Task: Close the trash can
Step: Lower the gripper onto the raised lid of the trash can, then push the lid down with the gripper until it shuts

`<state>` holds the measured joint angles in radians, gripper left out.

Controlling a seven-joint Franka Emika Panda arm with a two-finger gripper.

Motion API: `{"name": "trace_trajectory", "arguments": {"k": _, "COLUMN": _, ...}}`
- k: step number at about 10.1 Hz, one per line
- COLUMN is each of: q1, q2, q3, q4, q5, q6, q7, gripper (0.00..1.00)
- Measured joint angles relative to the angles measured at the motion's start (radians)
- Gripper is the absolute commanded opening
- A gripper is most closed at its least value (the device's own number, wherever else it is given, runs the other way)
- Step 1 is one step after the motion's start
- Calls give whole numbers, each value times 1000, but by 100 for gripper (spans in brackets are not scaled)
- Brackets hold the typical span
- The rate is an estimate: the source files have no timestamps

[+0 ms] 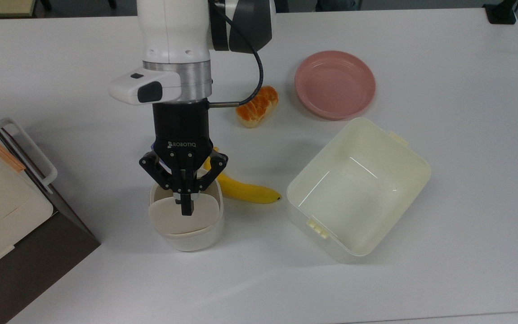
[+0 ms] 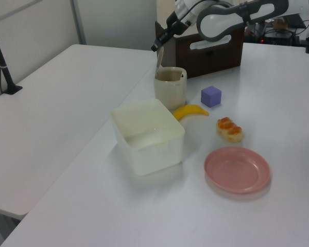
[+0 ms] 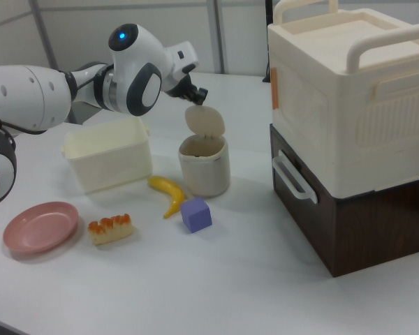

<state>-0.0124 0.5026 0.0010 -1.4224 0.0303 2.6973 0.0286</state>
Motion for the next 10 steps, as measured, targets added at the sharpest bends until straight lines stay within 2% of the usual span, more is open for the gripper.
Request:
{"name": "trace_trajectory", "arguments": {"k": 4, "q1": -5, "q2": 4, "q3": -6, "q4": -7, "q5": 0, "q6": -235, "q7": 0, "gripper": 0}}
{"name": "trace_trajectory", "arguments": {"k": 10, "q1": -44, "q2": 5, "q3": -12, "q4": -57, "q5": 0, "q6": -254, "q7": -40, "gripper": 0}}
